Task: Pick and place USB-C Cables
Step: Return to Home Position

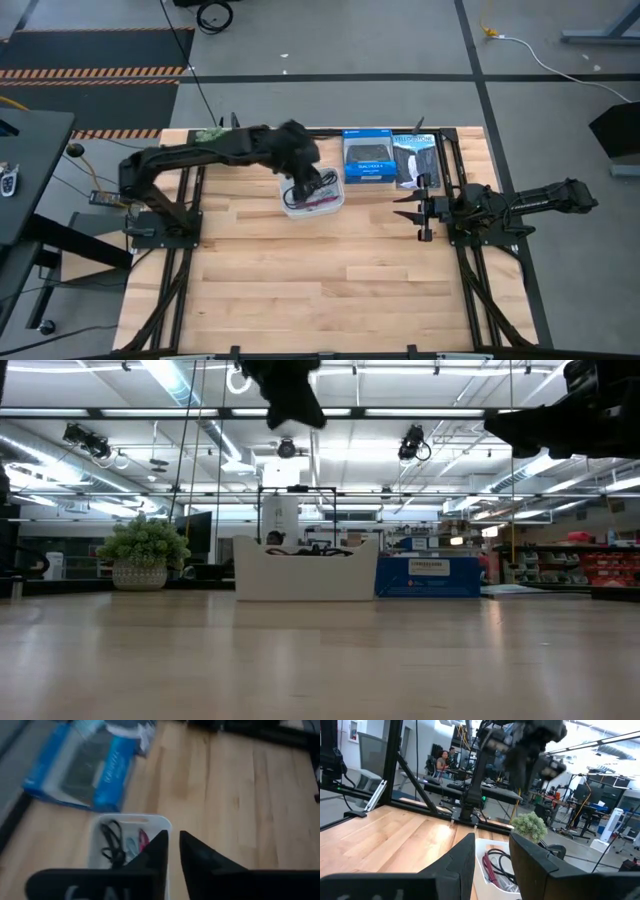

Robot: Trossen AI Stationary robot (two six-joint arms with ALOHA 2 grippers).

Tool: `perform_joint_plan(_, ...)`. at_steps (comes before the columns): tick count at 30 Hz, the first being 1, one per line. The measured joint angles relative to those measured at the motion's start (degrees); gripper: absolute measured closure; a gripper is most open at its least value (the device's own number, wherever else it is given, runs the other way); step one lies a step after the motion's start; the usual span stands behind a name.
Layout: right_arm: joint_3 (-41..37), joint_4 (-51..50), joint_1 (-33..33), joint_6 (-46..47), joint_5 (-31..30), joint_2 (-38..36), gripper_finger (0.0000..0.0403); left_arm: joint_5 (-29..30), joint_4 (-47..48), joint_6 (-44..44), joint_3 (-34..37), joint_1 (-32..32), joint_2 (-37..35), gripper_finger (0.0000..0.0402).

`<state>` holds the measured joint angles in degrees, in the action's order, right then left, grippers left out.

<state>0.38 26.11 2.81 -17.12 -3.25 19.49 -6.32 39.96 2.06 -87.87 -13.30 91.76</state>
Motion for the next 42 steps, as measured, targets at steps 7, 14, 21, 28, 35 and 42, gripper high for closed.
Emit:
perform_joint_plan(7,-0.02,0.01,0.02,0.00,0.00,0.02,0.0275,2.09,-2.62,0.55,0.26,-0.04,-9.25,0.0395)
perform_joint_plan(14,-0.02,-0.07,0.02,0.00,0.04,0.04,0.0275,4.31,-8.08,-0.48,0.23,-1.69,-14.95,0.0391)
perform_joint_plan(21,-0.02,0.04,0.01,0.00,-0.03,0.00,0.0275,4.66,-6.12,-1.06,0.23,-3.36,-18.93,0.0397)
perform_joint_plan(28,-0.02,0.09,0.00,0.00,-0.13,0.00,0.0275,5.08,-10.12,2.03,8.66,-2.80,-20.80,0.0395)
perform_joint_plan(35,-0.02,0.00,0.00,0.00,-0.16,0.02,0.0275,5.01,-28.47,9.87,25.91,-2.60,-25.69,0.0395)
perform_joint_plan(42,-0.02,0.01,0.00,0.00,-0.15,0.01,0.0275,6.01,-37.12,17.22,38.68,-4.12,-32.27,0.0394)
